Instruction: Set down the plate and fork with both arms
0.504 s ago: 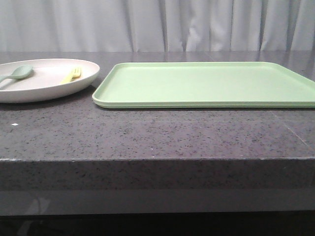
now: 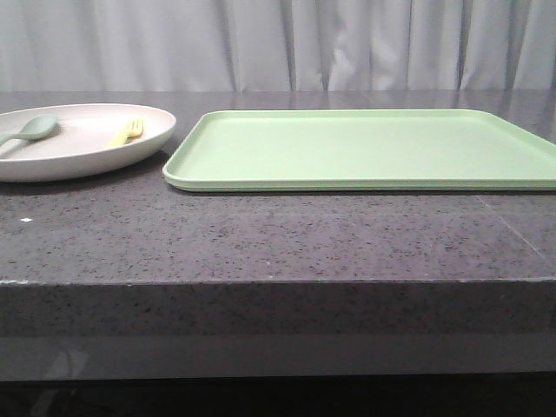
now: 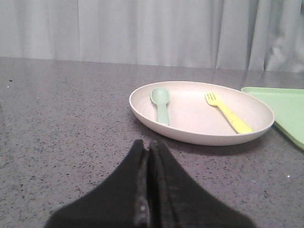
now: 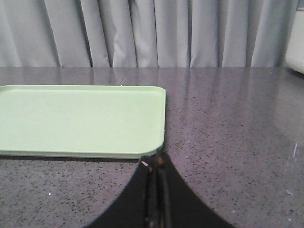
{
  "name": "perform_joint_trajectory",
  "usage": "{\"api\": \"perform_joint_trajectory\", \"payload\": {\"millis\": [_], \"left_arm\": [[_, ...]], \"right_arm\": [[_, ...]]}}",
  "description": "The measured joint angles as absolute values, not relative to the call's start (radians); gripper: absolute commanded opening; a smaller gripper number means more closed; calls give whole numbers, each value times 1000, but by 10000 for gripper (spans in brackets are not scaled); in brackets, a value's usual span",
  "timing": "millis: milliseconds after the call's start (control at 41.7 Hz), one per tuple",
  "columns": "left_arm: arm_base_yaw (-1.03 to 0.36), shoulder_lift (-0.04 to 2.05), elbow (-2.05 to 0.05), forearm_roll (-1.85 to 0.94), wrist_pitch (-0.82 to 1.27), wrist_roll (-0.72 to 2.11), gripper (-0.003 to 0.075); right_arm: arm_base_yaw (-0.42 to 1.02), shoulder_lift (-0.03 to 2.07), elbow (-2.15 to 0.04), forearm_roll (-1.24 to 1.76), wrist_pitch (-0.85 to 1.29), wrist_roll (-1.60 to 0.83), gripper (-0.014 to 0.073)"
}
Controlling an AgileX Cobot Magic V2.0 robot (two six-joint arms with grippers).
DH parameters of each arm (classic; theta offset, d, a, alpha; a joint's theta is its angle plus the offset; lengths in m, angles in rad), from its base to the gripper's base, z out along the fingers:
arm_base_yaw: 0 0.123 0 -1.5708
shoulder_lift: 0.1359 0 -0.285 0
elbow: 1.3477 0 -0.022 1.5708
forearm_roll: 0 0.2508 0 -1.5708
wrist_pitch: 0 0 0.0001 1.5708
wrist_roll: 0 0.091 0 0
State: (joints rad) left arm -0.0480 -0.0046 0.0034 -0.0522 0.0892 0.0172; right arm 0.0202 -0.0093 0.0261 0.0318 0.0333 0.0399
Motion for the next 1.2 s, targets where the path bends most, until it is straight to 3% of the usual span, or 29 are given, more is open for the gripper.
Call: {"api": "perform_joint_trajectory", "payload": {"millis": [768, 1200], "left_arm": [[-48, -5, -15, -52, 71, 17, -20], [-48, 58, -488, -52, 378, 17, -20]], "right_arm": [[20, -9, 19, 32, -11, 40, -118], [20, 119, -436, 32, 391, 40, -118]]}}
